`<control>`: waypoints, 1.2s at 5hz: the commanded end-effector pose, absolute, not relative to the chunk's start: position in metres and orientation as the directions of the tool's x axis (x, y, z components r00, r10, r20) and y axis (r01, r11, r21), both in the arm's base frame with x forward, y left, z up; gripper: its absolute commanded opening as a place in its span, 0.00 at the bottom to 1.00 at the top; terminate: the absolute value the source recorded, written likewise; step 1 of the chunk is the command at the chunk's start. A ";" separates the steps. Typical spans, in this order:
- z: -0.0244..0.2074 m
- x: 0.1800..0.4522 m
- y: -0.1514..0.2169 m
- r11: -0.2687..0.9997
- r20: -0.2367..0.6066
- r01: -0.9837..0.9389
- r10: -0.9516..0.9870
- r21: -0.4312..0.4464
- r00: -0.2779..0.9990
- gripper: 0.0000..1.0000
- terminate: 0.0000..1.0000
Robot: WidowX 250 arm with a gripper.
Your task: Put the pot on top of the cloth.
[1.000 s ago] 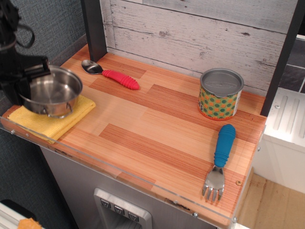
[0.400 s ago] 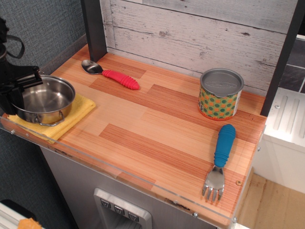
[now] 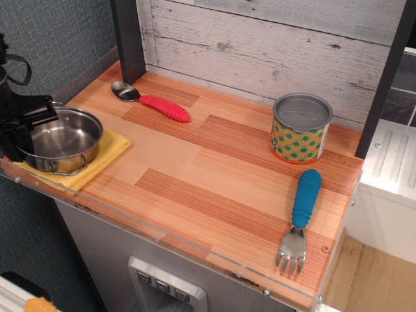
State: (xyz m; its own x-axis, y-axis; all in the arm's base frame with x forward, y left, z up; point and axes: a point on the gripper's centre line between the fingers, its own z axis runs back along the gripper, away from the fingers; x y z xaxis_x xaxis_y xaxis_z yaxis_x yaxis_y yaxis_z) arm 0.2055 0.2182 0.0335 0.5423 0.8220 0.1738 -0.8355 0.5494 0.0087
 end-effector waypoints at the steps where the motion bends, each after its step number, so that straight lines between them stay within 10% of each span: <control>1: 0.044 0.202 0.215 0.536 0.249 -0.844 0.815 0.017 0.523 1.00 0.00; 6: 0.115 0.205 0.198 0.553 0.272 -0.827 0.784 0.101 0.558 1.00 0.00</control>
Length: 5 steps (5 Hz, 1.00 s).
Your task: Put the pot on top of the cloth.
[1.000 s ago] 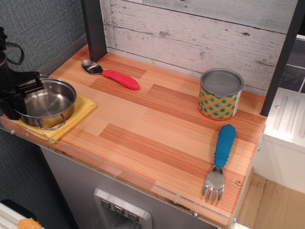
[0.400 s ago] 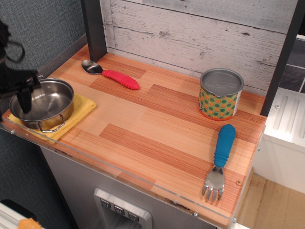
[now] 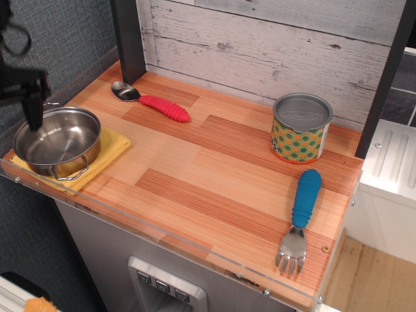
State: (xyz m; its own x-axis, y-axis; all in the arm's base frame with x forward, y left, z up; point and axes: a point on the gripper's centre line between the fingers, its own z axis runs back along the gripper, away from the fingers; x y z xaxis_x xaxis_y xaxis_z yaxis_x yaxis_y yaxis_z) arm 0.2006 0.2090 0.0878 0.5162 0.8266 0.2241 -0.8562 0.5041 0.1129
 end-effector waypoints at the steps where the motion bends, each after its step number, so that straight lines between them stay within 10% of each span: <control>1: 0.114 0.212 0.176 0.639 0.252 -0.759 0.718 0.130 0.648 1.00 0.00; 5: 0.125 0.247 0.096 0.686 0.286 -0.726 0.686 0.053 0.669 1.00 0.00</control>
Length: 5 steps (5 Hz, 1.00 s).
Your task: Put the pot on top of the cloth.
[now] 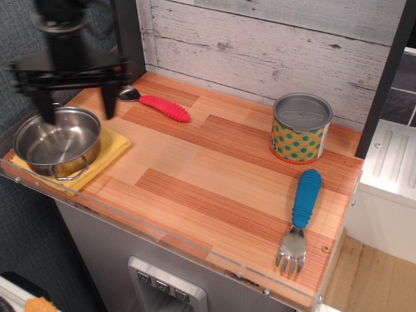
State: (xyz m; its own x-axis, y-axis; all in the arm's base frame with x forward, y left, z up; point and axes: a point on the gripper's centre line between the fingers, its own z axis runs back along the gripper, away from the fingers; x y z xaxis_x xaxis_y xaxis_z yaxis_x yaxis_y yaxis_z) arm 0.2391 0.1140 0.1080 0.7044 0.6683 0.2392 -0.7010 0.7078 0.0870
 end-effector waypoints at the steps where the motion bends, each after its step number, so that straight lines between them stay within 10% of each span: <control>1: 0.125 0.254 0.081 0.722 0.276 -0.691 0.656 0.043 0.702 1.00 0.00; 5: 0.144 0.240 -0.031 0.963 0.235 -0.268 0.262 -0.005 0.936 1.00 0.00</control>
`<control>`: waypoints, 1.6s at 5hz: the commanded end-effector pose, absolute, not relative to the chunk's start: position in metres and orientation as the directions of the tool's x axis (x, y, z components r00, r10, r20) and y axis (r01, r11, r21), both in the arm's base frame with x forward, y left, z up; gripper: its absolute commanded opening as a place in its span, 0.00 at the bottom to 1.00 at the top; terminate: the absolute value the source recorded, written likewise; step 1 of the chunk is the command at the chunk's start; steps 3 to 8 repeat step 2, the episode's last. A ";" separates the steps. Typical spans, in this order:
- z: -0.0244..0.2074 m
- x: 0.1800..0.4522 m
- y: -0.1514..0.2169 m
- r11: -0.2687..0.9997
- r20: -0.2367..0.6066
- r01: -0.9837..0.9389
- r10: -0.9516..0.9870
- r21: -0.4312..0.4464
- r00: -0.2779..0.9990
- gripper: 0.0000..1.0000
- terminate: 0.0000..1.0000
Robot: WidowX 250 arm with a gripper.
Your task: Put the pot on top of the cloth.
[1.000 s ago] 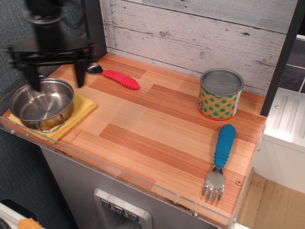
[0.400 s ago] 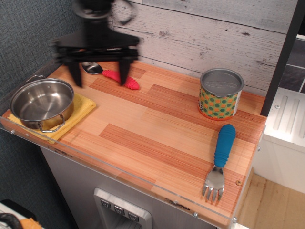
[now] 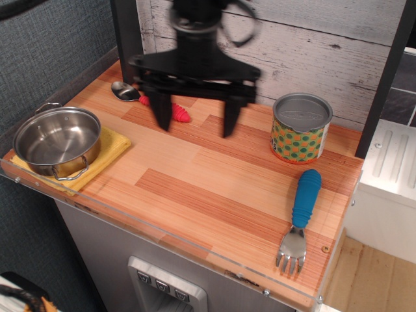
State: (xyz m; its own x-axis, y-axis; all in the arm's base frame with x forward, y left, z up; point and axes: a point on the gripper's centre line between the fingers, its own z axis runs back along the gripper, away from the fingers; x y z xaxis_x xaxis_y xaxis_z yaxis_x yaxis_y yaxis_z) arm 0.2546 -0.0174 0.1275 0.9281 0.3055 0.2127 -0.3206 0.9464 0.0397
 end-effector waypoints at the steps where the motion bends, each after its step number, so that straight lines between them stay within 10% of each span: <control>1: 0.144 0.240 -0.031 0.963 0.235 -0.268 0.262 -0.005 0.936 1.00 0.00; 2: 0.144 0.240 -0.031 0.963 0.235 -0.268 0.262 -0.005 0.936 1.00 1.00; 8: 0.144 0.240 -0.031 0.963 0.235 -0.268 0.262 -0.005 0.936 1.00 1.00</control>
